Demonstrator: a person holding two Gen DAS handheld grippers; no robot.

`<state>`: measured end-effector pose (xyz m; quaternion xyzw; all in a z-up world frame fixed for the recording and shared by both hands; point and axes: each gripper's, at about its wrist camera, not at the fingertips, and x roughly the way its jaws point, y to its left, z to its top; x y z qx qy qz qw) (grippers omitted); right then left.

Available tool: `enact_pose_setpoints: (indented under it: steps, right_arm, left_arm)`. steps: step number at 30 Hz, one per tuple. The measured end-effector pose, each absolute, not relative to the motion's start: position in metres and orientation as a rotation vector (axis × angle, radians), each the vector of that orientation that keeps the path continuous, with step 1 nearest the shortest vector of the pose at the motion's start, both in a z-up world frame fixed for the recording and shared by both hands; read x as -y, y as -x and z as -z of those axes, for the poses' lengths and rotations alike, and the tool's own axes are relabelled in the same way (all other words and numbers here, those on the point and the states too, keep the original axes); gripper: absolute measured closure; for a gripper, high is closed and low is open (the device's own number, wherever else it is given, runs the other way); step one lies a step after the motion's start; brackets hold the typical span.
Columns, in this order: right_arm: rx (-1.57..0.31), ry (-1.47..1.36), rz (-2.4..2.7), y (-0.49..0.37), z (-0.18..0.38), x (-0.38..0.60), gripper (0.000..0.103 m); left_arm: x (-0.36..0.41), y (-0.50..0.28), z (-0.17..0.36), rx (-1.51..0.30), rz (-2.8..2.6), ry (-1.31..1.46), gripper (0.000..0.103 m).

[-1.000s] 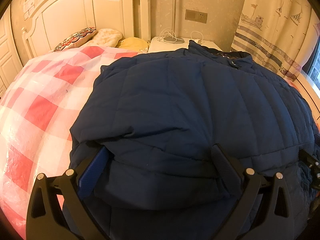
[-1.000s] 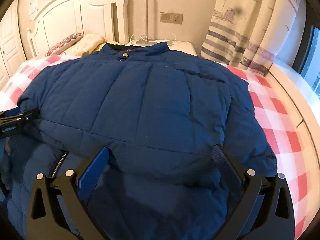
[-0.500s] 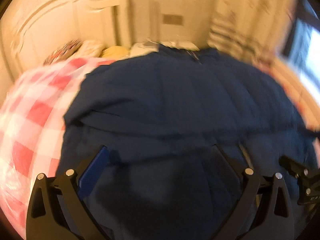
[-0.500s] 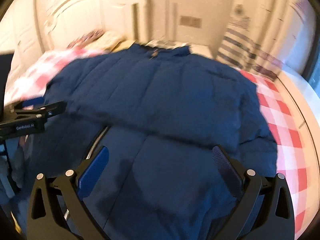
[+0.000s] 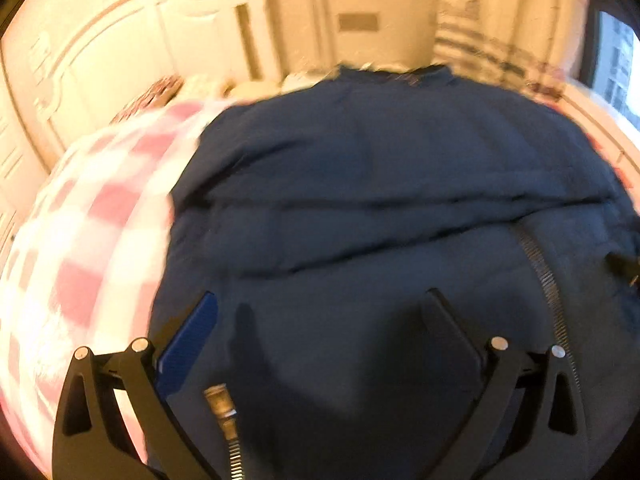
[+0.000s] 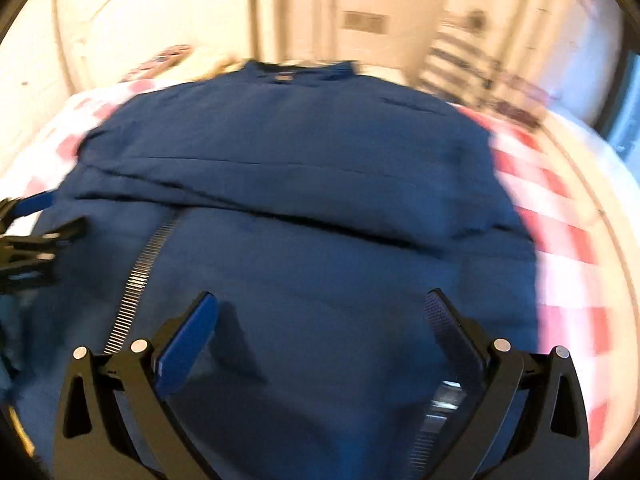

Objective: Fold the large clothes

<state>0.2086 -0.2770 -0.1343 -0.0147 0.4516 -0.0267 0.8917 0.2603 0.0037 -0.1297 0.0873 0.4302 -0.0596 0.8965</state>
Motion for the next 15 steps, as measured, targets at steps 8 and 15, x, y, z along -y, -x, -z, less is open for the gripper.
enact_pose_setpoints:
  steps: [8, 15]
  right_arm:
    - [-0.971, -0.061, 0.041, -0.21, 0.149, 0.304, 0.004]
    - [-0.864, -0.044, 0.021, -0.171, 0.124, 0.287, 0.004]
  left_arm:
    - [-0.018, -0.271, 0.134, -0.959, 0.104, -0.1, 0.002]
    - [-0.011, -0.23, 0.113, -0.853, 0.13, -0.112, 0.002]
